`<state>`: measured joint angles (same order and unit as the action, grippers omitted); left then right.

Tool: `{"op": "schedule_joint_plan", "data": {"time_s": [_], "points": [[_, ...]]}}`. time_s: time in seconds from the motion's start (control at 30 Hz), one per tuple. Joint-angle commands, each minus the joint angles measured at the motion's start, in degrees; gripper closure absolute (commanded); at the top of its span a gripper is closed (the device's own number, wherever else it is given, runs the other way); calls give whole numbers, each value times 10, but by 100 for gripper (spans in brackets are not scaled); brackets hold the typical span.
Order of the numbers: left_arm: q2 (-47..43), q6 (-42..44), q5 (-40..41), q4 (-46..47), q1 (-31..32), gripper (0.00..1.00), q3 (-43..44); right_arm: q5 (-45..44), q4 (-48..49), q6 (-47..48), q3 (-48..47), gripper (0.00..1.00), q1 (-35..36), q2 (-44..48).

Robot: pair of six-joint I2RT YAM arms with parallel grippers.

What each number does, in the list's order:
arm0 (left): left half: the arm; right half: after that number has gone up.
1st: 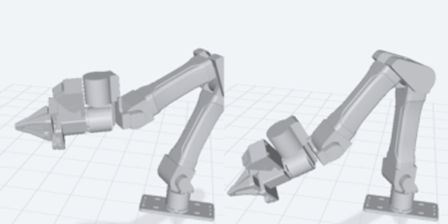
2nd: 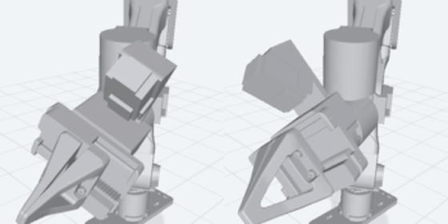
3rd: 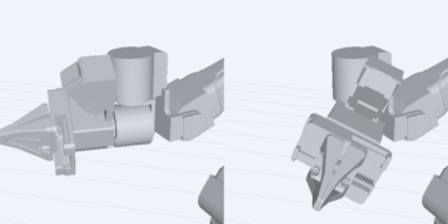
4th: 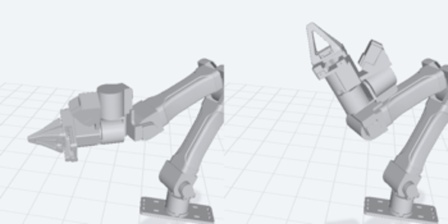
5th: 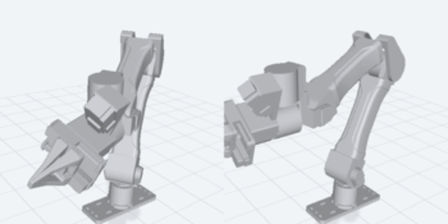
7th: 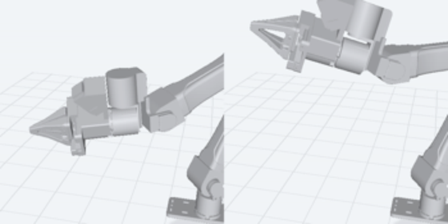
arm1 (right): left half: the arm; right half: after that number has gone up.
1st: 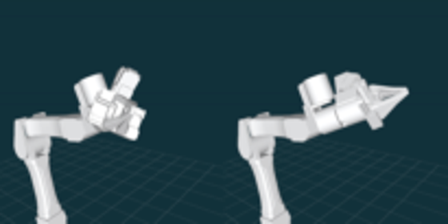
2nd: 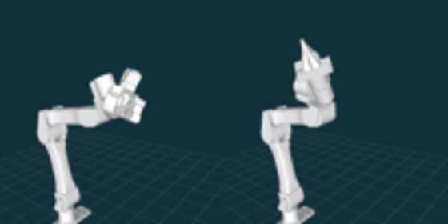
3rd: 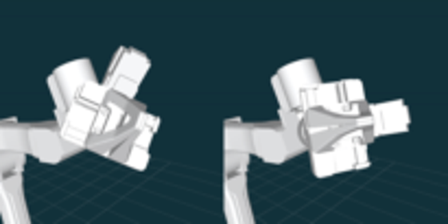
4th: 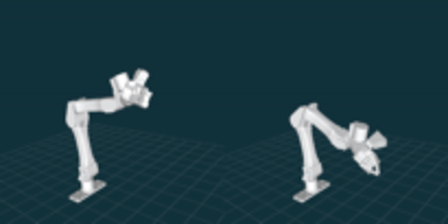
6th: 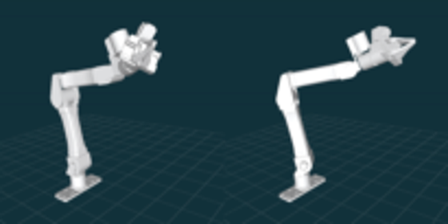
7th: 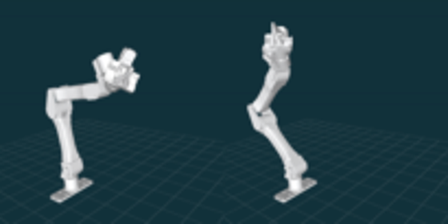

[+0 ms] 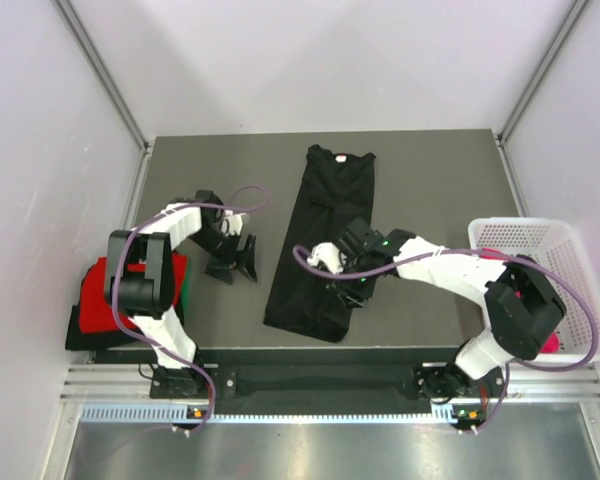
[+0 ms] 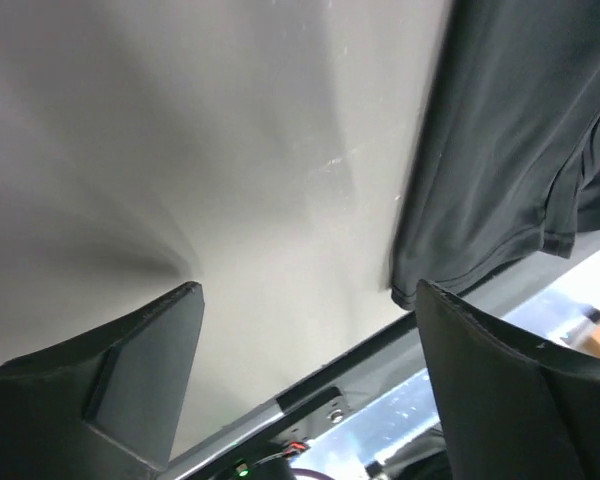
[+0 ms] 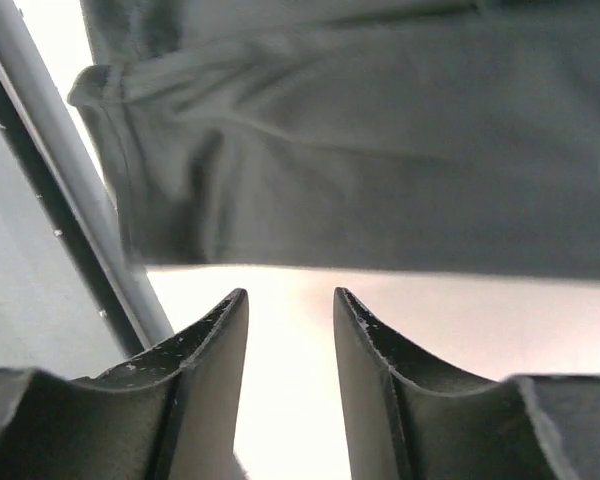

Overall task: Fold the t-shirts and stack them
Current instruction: Fold the tshirt

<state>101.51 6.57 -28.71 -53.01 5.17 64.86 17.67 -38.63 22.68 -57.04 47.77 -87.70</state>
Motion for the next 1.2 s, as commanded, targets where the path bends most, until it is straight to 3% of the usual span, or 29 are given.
{"op": "schedule_joint_plan", "data": {"time_s": [0.0,0.13,0.27,0.43,0.7,0.8,0.93,1.0,1.17], "points": [[1,-10,-62,24,-2,16,-20,116,-23,-41,3,59,-35,17],[46,12,-90,-8,-1,18,9,215,-50,-43,-1,58,-36,22],[83,20,-112,-17,10,21,19,255,-29,-97,15,57,-57,27],[80,13,-81,-2,44,23,-4,284,-8,-194,38,55,-89,-5],[44,-54,-11,48,56,45,-60,308,58,-327,80,66,-109,-79],[32,-64,13,56,70,44,-64,299,77,-352,97,64,-102,-92],[25,-86,42,62,109,32,-68,279,100,-374,136,58,-101,-71],[30,-91,51,63,128,31,-68,273,103,-378,131,57,-102,-77],[38,-96,64,58,138,37,-66,273,96,-377,103,57,-96,-125]]}}
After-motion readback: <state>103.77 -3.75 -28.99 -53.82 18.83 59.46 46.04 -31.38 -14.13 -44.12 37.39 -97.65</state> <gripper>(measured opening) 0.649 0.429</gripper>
